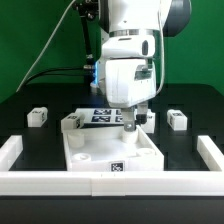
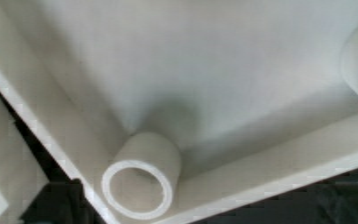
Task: Assemble one leg
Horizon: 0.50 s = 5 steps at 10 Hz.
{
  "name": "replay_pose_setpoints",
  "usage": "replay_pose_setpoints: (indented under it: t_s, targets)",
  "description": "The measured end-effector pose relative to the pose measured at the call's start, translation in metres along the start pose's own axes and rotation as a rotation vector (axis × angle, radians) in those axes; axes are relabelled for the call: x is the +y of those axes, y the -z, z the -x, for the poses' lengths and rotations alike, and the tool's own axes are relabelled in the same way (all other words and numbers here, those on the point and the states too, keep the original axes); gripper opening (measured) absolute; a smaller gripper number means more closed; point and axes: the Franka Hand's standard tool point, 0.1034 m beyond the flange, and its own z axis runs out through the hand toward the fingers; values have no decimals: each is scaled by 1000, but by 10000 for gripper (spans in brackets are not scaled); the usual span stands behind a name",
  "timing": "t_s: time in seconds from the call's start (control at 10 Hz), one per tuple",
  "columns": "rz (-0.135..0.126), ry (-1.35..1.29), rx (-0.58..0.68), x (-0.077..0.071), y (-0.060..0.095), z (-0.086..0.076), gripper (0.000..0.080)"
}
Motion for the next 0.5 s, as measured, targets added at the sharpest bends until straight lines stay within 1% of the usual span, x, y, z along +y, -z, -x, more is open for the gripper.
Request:
replay_pose_setpoints:
  t_s: [0.1, 0.2, 0.3, 0.4, 0.5]
  targets:
    - [47, 130, 14, -4, -3, 11, 650]
    - [36, 213, 7, -13, -5, 18, 650]
    - [38, 315, 3, -14, -3, 17, 650]
    - [28, 398, -5, -19, -2, 14, 650]
    - [1, 440, -20, -25, -2, 13, 650]
